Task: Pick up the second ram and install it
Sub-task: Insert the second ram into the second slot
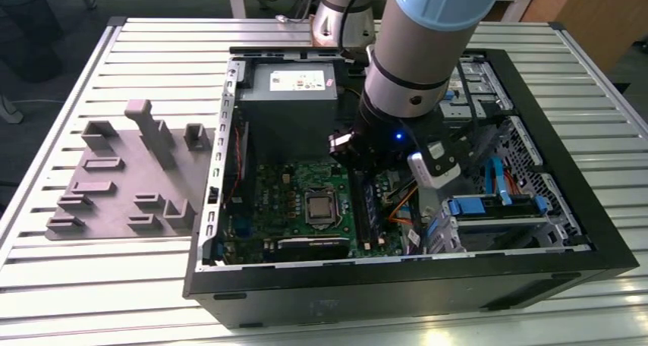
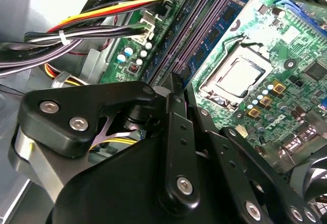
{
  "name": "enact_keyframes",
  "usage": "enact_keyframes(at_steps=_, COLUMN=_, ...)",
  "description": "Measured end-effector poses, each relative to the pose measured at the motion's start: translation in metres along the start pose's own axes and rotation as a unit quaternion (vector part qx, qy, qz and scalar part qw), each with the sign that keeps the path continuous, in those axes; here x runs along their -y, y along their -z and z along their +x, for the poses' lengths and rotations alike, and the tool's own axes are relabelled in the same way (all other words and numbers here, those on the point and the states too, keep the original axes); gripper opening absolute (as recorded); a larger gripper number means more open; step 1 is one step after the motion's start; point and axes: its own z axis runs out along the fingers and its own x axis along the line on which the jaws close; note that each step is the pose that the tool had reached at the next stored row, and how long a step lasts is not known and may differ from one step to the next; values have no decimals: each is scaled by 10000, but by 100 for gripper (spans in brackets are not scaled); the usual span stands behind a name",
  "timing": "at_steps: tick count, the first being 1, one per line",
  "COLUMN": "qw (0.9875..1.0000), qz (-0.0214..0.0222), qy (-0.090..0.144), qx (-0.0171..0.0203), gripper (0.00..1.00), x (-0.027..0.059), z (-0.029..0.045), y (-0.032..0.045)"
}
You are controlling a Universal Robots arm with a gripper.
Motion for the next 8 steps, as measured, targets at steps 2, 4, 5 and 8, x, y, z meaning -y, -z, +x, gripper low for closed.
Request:
enact_keyframes(at_steps=2, qw=10000, qz=-1, qy=-21, qx=1, gripper=14, x=2, z=3, y=-11)
enact_keyframes(at_steps=4, qw=10000, qz=-8, qy=-33, qx=2, gripper=14, x=11, z=7, y=-17)
enact_keyframes(at_steps=5, qw=10000, qz=-16, qy=-35, qx=2, gripper=14, x=23, z=9, y=-19)
enact_keyframes(at_steps=8, qw=10000, qz=-46, qy=-41, qx=2, gripper=14, x=45, z=17, y=-24)
